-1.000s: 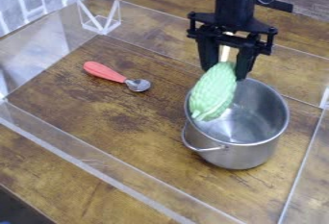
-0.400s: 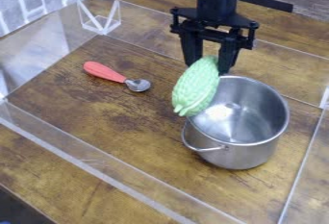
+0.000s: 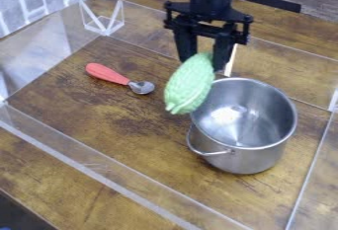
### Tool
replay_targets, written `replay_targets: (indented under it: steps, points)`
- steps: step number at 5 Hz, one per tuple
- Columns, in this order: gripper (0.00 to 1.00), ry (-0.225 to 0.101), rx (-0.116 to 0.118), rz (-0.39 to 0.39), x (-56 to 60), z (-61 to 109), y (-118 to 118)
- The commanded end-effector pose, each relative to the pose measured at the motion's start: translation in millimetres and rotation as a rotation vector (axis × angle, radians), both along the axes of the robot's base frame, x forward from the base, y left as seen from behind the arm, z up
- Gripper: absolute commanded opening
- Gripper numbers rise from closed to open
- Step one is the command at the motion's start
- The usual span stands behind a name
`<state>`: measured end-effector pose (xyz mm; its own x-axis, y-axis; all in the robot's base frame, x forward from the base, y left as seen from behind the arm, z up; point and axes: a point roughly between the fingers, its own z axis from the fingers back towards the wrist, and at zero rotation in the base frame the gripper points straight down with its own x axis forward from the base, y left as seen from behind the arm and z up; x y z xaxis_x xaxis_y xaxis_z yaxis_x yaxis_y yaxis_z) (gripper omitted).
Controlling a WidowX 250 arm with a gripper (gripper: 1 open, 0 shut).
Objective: Remove the green object from the silver pot and put it on the table
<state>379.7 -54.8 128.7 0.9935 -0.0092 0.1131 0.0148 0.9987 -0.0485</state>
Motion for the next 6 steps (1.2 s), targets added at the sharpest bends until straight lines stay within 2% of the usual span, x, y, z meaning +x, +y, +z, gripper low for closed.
replay_targets:
  steps: [1,3,5,6]
  points:
    - [0.0,-0.097,-0.008,0.018,-5.0,35.7,18.0]
    - [0.0,-0.086,0.002,0.029,-21.2,16.3,32.3]
    - [0.0,-0.081,0.009,0.025,-29.4,-5.3,46.9]
    - [1.0,-0.081,0.014,0.026,-29.1,-11.6,53.7]
